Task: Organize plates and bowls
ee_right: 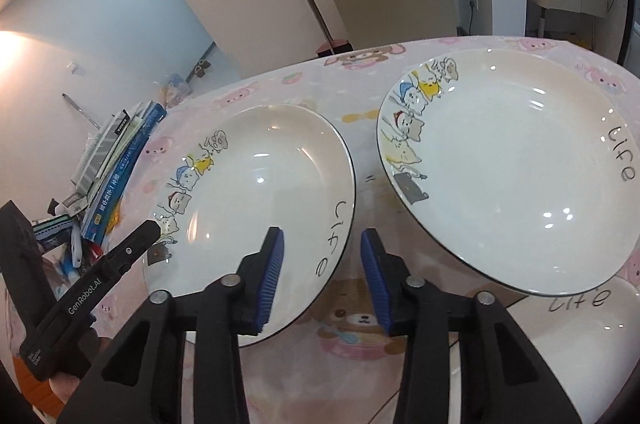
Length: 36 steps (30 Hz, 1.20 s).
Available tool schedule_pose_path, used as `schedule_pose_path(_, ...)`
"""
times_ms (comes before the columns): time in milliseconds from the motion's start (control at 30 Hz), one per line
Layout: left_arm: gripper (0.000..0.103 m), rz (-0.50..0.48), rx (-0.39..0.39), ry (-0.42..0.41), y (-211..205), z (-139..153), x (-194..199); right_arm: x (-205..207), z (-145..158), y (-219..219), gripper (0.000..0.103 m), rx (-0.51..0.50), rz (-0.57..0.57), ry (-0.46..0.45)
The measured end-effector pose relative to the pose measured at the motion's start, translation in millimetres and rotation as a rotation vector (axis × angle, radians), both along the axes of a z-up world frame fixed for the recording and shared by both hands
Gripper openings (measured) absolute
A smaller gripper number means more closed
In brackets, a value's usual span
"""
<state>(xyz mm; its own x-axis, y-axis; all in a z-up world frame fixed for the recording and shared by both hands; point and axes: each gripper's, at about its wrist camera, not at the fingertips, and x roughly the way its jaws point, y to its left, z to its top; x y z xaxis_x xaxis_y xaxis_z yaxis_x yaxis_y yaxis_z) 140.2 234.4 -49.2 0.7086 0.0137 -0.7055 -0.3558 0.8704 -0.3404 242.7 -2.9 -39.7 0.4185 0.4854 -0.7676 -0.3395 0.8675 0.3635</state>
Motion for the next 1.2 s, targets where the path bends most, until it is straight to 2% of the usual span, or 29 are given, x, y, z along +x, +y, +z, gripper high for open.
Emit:
schedule_pose_path(133, 0.037, -0.019, 0.0, 0.012, -4.5, -1.4, 1.3, 0.4, -6.1, -0.5, 0.026, -0.005, 0.0, -0.006)
schedule_pose_path(233, 0.037, -0.02, 0.03, 0.015, -8.1, -2.6, 2.6, 2.5, -8.3, -0.8, 0.024, 0.01, -0.014, 0.002)
schedule_pose_path(333, 0.036, -0.023, 0.008, 0.049, -5.6, -10.2, 7.8, 5.9, -12.2, -2.9, 0.023, 0.035, -0.016, 0.03)
schedule_pose_path(367, 0.034, -0.023, 0.002, 0.08, -4.9, -14.6, 11.1, 6.8, -14.8, -0.9, 0.021, 0.043, -0.016, 0.045)
schedule_pose_path(433, 0.027, -0.02, 0.051, 0.081, -8.8, -12.4, 11.3, 8.3, -17.0, -1.4, 0.016, 0.038, -0.018, 0.059)
schedule_pose_path(467, 0.024, -0.032, 0.034, 0.076, -9.4, -13.4, 11.5, 8.5, -17.5, -1.7, 0.015, 0.042, -0.019, 0.064)
schedule_pose_path(633, 0.02, -0.023, 0.051, 0.075, -10.5, -12.3, 11.0, 5.7, -17.1, -1.5, 0.013, 0.03, -0.027, 0.072)
schedule_pose_path(700, 0.02, -0.031, 0.075, 0.072, -12.8, -11.6, 10.5, 4.7, -16.7, -1.0, 0.013, 0.025, -0.021, 0.067)
schedule_pose_path(800, 0.02, -0.045, 0.174, 0.058, -24.3, -4.7, 5.9, 1.5, -13.8, 0.9, 0.014, 0.005, -0.012, 0.05)
schedule_pose_path(833, 0.02, -0.043, 0.182, 0.056, -25.4, -2.8, 4.9, 0.4, -13.7, 1.0, 0.014, 0.004, -0.011, 0.048)
schedule_pose_path(967, 0.02, -0.03, 0.134, 0.07, -19.5, 0.3, 1.9, -3.3, -10.9, 2.2, 0.014, -0.011, 0.005, 0.053)
schedule_pose_path(1067, 0.02, -0.044, 0.139, 0.121, -23.1, 2.7, -4.5, -9.8, -5.0, 3.4, 0.014, -0.048, 0.009, 0.061)
schedule_pose_path(1133, 0.02, -0.043, 0.123, 0.142, -24.9, 5.9, -9.4, -14.7, -2.5, -0.2, 0.014, -0.046, 0.006, 0.083)
schedule_pose_path(1200, 0.02, -0.055, 0.148, 0.163, -30.0, 13.0, -18.4, -21.2, -2.5, -4.6, 0.014, -0.031, 0.019, 0.112)
